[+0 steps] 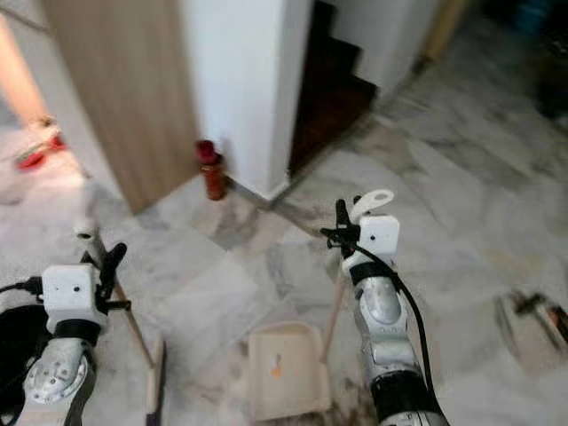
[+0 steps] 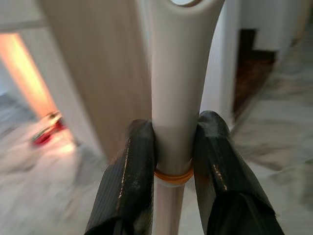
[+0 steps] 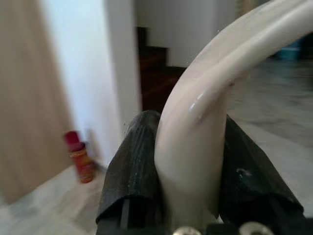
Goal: Sweep floor
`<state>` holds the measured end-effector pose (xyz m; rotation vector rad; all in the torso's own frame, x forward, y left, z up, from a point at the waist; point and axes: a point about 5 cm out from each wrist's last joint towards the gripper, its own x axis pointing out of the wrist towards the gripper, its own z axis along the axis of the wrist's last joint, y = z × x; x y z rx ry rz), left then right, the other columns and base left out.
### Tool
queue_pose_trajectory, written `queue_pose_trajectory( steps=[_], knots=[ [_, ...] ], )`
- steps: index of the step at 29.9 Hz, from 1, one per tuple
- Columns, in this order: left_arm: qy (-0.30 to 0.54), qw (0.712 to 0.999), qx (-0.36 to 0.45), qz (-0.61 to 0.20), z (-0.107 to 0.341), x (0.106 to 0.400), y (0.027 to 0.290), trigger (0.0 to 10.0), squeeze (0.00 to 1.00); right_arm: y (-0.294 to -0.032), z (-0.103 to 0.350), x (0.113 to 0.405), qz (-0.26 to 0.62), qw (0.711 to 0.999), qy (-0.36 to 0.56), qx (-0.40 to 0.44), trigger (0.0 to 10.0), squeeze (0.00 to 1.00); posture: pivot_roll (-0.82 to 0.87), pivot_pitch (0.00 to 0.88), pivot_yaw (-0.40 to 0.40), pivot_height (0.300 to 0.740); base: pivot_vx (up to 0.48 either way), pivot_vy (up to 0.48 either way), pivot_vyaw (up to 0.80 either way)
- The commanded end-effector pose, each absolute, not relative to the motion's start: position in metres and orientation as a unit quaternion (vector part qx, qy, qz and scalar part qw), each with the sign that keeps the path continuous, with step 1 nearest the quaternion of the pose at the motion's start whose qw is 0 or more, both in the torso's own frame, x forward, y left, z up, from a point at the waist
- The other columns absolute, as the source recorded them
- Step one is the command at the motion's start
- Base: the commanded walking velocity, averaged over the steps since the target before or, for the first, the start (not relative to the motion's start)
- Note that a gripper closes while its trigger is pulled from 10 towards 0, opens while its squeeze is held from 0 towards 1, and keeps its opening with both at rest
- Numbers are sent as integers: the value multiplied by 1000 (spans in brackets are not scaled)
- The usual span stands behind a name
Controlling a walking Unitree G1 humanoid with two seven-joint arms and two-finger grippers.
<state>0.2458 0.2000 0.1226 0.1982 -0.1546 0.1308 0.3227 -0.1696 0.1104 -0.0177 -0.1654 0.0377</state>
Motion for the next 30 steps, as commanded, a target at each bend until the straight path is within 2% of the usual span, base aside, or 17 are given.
queue_pose_trajectory(
  steps=[1, 12, 30],
  knots=[
    [-82, 989, 103, 65, 124, 245, 202, 10000, 0, -170, 120, 325, 18, 994, -102, -14, 10000, 0, 18, 82, -4, 740, 0, 0, -800],
    [-89, 989, 94, 69, 127, 249, 203, 10000, 0, -174, 118, 325, 11, 995, -98, -17, 10000, 0, 3, 94, -16, 740, 0, 0, -800],
    [-78, 990, 98, 59, 124, 250, 208, 10000, 0, -177, 123, 322, -9, 994, -112, -14, 10000, 0, -45, 91, 15, 740, 0, 0, -800]
  ],
)
